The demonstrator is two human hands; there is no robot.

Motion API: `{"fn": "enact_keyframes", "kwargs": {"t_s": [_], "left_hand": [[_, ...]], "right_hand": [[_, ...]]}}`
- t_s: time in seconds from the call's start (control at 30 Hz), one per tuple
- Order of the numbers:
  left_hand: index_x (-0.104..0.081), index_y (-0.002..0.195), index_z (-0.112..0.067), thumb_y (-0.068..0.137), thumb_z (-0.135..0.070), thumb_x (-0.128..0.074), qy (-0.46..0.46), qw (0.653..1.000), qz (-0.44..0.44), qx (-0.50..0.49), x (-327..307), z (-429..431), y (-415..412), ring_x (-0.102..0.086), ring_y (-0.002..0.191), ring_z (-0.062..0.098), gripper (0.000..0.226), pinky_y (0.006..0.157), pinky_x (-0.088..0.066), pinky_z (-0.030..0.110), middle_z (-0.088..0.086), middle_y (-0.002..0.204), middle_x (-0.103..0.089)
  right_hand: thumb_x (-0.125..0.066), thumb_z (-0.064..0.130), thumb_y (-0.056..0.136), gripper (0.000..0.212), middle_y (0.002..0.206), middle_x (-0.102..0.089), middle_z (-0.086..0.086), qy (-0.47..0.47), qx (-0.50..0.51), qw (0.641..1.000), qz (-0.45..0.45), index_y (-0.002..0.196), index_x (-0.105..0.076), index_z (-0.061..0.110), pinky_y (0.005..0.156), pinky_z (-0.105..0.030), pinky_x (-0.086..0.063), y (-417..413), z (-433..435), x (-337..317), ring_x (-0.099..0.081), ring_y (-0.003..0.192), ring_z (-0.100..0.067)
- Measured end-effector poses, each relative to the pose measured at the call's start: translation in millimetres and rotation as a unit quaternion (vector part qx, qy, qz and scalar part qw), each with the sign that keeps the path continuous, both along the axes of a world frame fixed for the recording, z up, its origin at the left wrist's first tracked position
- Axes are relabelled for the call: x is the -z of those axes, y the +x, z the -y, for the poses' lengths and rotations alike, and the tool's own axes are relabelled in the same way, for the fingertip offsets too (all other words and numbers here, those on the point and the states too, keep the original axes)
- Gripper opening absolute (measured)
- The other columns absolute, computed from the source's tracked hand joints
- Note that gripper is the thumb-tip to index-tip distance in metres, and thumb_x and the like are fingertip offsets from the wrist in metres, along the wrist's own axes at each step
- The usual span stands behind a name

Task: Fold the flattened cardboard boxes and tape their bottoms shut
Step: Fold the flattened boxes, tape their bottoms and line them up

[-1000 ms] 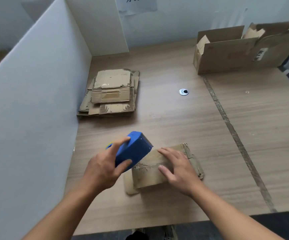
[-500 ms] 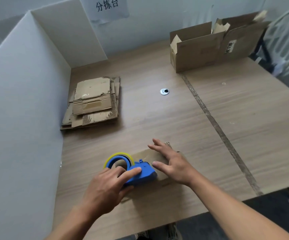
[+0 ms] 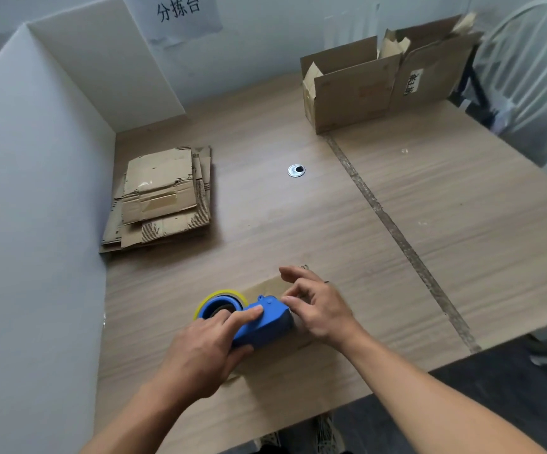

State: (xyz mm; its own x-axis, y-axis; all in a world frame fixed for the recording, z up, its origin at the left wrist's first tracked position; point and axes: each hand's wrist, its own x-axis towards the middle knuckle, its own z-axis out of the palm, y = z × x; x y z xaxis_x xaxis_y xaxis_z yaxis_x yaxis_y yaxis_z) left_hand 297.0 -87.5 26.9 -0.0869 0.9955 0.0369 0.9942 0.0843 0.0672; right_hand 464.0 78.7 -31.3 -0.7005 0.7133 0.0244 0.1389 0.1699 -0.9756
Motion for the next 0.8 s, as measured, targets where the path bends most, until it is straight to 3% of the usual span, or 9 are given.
{"fn": "enact_keyframes", "kwargs": {"t_s": [0.1,0.2,0.3,0.4,0.53,0.67,0.8], "left_hand": [[-0.044,0.133,-0.043,0.077,-0.056,-0.066,-0.003,1.000,0.000,0.009,0.5,0.4,0.1,-0.053,0.051,0.012,0.061,0.044,-0.026,0.022,-0.016,0.076,-0.053],[-0.048,0.130,-0.042,0.065,-0.049,-0.086,-0.010,1.000,-0.010,0.011,0.9,1.1,1.8,-0.052,0.050,0.012,0.075,0.042,-0.025,0.022,-0.015,0.074,-0.053],[-0.046,0.131,-0.042,0.070,-0.049,-0.082,-0.011,1.000,-0.005,0.009,-0.8,0.4,2.1,-0.053,0.051,0.012,0.071,0.040,-0.029,0.023,-0.015,0.076,-0.053],[-0.044,0.132,-0.044,0.073,-0.052,-0.070,-0.021,1.000,0.005,-0.005,-1.5,0.0,0.4,-0.054,0.052,0.012,0.065,0.038,-0.035,0.025,-0.015,0.077,-0.053],[-0.047,0.132,-0.042,0.070,-0.048,-0.081,-0.023,1.000,0.014,0.003,0.9,0.4,-1.4,-0.054,0.052,0.013,0.071,0.040,-0.031,0.024,-0.014,0.077,-0.053],[-0.045,0.131,-0.044,0.074,-0.054,-0.065,-0.023,1.000,0.011,0.002,1.1,-0.3,-1.9,-0.056,0.054,0.014,0.062,0.040,-0.036,0.026,-0.015,0.080,-0.055],[-0.047,0.130,-0.043,0.072,-0.055,-0.064,-0.024,1.000,0.003,0.004,0.5,-0.4,-1.4,-0.056,0.053,0.013,0.062,0.041,-0.030,0.022,-0.016,0.078,-0.055]], "right_hand": [[-0.069,0.005,0.089,0.013,0.127,-0.062,0.011,-0.078,0.032,0.996,-0.008,0.076,-0.067,0.006,0.100,-0.021,-0.045,10.7,1.0,-7.6,-0.059,0.116,0.001],[-0.063,-0.001,0.092,0.020,0.112,-0.065,0.003,-0.173,0.144,0.973,-0.058,0.073,-0.061,0.005,0.096,-0.023,-0.048,35.4,-18.8,-19.3,-0.063,0.104,-0.007],[-0.055,-0.005,0.095,0.028,0.097,-0.063,-0.006,-0.299,0.204,0.928,-0.093,0.071,-0.054,0.008,0.088,-0.031,-0.049,56.0,-52.6,-26.9,-0.059,0.091,-0.015],[-0.053,0.008,0.099,0.021,0.086,-0.063,-0.010,-0.343,0.147,0.928,0.008,0.079,-0.051,0.010,0.078,-0.038,-0.051,53.1,-59.3,-24.3,-0.064,0.084,-0.022],[-0.059,0.018,0.099,0.019,0.080,-0.063,-0.008,-0.360,0.127,0.922,0.063,0.086,-0.047,0.013,0.059,-0.028,-0.048,47.2,-56.2,-14.1,-0.065,0.068,-0.019],[-0.062,0.014,0.098,0.025,0.068,-0.061,-0.006,-0.333,0.147,0.928,0.082,0.080,-0.045,0.015,0.046,-0.022,-0.037,42.4,-57.7,-3.5,-0.058,0.053,-0.014],[-0.065,0.013,0.096,0.027,0.064,-0.058,-0.006,-0.299,0.148,0.937,0.104,0.078,-0.045,0.016,0.043,-0.022,-0.030,36.2,-58.4,2.8,-0.051,0.048,-0.012]]}}
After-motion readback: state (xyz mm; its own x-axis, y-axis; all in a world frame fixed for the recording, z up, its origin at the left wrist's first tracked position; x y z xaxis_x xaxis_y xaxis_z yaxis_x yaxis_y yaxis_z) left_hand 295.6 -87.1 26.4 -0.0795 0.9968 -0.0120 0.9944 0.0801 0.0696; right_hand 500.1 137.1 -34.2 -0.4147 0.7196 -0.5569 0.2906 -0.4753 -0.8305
